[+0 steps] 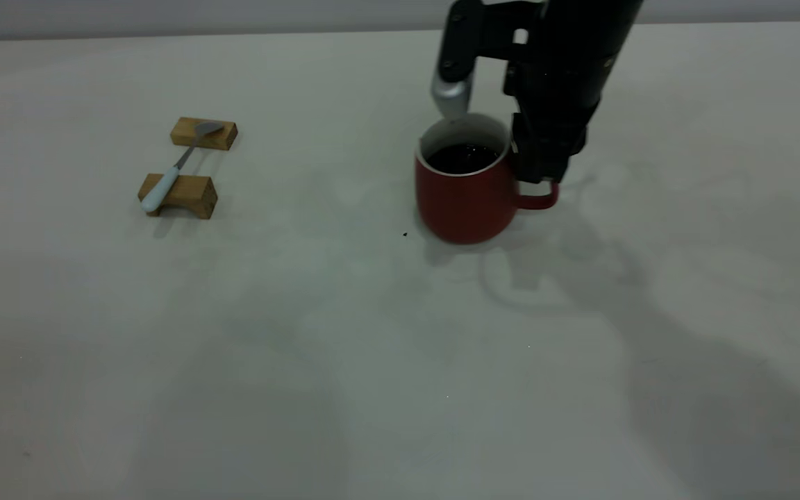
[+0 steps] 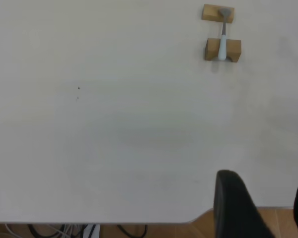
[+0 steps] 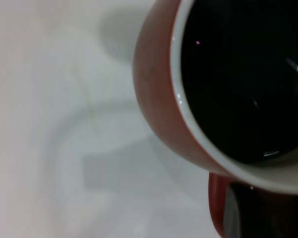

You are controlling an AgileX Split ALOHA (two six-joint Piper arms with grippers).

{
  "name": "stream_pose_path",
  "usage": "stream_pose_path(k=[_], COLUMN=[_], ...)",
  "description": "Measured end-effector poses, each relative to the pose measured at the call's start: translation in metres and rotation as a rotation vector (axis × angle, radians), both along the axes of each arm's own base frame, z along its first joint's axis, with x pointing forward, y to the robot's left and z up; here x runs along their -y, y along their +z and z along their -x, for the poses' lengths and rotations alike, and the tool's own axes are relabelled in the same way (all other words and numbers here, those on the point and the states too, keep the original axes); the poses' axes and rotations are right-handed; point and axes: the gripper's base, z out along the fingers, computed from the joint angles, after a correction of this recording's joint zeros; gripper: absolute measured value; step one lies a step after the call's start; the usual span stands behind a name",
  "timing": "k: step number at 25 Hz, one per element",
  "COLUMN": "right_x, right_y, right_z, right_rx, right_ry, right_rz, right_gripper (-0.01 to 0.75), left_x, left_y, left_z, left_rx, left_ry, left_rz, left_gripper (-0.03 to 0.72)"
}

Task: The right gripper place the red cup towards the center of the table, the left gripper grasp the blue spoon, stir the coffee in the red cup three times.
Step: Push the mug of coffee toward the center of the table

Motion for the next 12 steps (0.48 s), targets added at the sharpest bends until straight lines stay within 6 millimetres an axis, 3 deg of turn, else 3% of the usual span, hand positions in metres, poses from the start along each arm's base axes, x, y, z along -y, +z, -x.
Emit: stream_pose_path(k=[12], right_x=[-0.015], right_y=[0.001], right_z=[0.004], right_rx=[0.000], right_ry=[-0.052], right_rz=[-0.067], right_gripper=[0.184], left_x=[0.000], left_y=[0.000], left_z=[0.000], left_rx=[0.000], left_ry=[-0.001], left_rz=[-0.001], left_gripper=[0.370])
